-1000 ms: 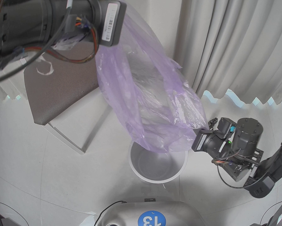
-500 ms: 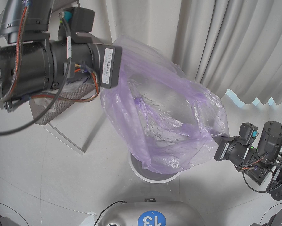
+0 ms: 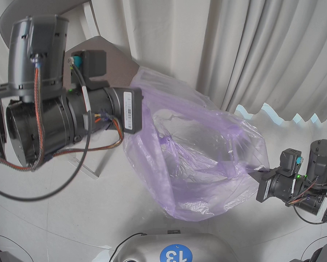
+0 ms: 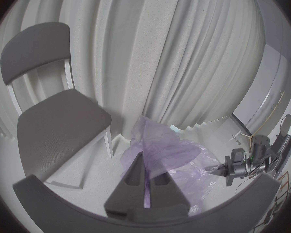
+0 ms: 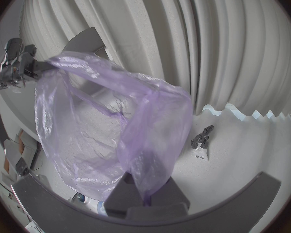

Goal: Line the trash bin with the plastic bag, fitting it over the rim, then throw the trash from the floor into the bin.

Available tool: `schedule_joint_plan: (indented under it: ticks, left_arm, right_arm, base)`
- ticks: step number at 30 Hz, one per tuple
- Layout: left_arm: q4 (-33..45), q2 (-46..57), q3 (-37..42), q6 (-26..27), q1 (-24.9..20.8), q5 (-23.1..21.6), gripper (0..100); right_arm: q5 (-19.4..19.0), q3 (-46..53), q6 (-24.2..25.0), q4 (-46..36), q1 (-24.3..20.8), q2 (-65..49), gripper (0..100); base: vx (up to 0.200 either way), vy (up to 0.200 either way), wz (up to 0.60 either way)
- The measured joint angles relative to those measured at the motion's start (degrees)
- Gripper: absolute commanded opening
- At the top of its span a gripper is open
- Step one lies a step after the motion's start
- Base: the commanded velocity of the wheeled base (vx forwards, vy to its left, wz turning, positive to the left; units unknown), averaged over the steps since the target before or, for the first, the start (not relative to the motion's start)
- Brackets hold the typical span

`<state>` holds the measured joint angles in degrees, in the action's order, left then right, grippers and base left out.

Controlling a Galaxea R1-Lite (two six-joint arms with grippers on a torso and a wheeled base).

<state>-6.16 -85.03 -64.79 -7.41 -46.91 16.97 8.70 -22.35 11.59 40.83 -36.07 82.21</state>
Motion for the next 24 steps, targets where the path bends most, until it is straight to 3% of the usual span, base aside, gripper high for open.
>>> schedule_joint_plan:
  ticks: [5,12,18,24]
  left_arm:
    - [-5.1,-0.2,5.8,-3.6,-0.1,-1.6,0]
    - [-17.1,-2.3,14.3,-8.4,-0.7,-4.9,0]
    - [-27.7,-7.1,18.8,-10.2,-1.7,-5.6,0]
    - [-33.5,-10.3,22.3,-10.9,-3.0,-6.0,0]
  right_arm:
    - [-2.4,-5.5,-0.6,-11.3,-2.0,-4.4,0]
    - [-5.0,-9.5,-0.7,-12.7,-4.4,-5.3,0]
    - [-7.2,-9.8,-0.1,-3.2,-5.0,0.4,0]
    - [-7.9,-8.5,2.8,9.3,-6.1,7.1,0]
  base:
    - [0.0,0.0,0.0]
    - [0.0,0.0,0.0]
    - [0.0,0.0,0.0]
    - [0.0,0.0,0.0]
